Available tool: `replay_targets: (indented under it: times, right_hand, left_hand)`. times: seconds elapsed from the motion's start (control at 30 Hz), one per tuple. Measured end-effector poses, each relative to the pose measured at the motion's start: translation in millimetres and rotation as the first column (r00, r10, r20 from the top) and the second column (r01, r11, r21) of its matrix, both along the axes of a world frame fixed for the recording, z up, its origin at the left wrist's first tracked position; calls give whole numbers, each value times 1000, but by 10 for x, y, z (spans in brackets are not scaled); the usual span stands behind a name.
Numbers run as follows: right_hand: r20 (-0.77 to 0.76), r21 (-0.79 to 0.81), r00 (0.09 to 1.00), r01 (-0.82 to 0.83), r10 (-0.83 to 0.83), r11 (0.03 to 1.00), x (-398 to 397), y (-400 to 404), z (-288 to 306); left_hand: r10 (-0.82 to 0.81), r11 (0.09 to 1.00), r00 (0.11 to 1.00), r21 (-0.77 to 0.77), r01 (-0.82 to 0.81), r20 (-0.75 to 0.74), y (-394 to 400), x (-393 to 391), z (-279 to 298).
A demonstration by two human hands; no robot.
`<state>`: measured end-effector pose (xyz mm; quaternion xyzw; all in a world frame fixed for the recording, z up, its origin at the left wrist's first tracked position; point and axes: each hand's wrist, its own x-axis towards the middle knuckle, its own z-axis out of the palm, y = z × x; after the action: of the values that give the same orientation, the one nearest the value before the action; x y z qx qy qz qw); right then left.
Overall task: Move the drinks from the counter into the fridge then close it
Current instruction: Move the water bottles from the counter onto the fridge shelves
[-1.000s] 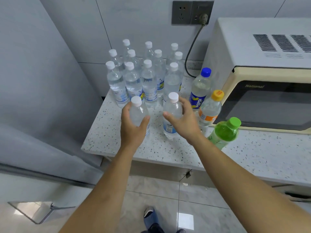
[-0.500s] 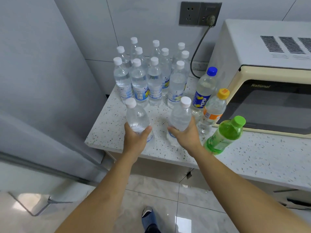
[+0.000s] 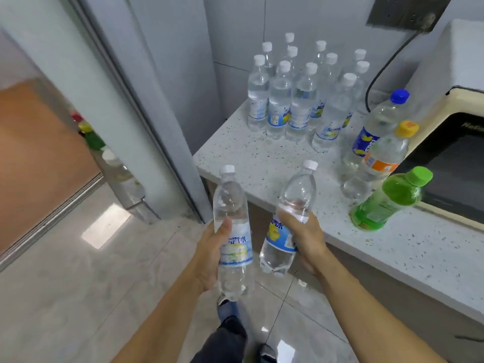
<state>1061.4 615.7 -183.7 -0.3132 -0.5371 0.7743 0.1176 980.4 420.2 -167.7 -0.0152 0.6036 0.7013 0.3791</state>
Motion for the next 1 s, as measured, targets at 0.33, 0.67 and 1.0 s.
replay_targets:
  times: [0.33,0.67,1.0]
  right_hand:
    - [15,57,898,-440,440,896,-384,-1408,-85]
    - [10,75,725,-687,689,723,-1256,-3067,-63]
    - [21,124,674,-734,738,667,-2365,-4761,122]
  left_hand:
    - [317,943,945,-80,-323,-83,-1380,249,-64]
    - [600,791,794,-78,-607,-101,-2960,-136,-56]
    - [683,701,706,-103,-706,-188,-4640,-1131,190]
